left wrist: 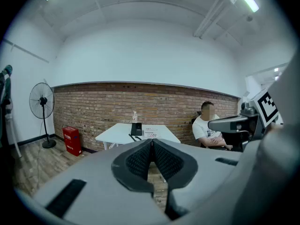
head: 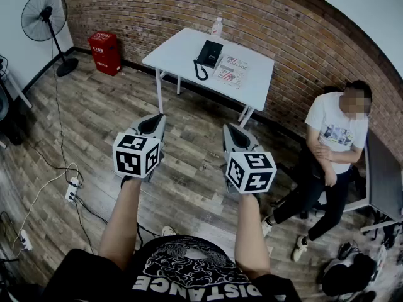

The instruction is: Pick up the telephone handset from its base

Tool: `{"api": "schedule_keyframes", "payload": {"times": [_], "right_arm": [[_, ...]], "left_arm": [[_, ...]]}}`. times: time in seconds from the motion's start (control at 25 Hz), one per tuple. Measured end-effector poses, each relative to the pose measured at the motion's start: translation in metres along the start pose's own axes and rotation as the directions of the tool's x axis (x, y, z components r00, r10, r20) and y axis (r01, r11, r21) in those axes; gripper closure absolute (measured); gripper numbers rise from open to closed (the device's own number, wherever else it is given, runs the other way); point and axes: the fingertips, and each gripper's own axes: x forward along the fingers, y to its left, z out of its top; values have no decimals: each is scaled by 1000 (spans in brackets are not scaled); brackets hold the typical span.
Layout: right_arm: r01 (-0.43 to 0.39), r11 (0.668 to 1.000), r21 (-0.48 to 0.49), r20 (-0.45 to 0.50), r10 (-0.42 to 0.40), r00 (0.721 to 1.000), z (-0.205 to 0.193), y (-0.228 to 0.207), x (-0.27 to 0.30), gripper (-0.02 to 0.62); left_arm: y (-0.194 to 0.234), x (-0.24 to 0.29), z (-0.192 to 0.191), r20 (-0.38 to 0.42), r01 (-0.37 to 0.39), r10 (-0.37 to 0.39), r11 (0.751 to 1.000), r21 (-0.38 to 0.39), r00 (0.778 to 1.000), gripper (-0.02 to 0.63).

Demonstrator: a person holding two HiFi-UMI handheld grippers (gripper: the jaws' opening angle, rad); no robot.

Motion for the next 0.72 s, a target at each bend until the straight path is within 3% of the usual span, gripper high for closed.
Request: {"api": "schedule_keyframes", "payload": {"times": [0.44,0.72], "right_arm": [[5,1000,2,-26,-5,1000,-9,34,27,595],[-3,1000,-3,-31,3,999,-8,45,52,595]], "left_arm": [[27,1,-12,-6,76,-76,997,-20,997,597],[55,5,-12,2,65,-65,998,-26,998,595]]}}
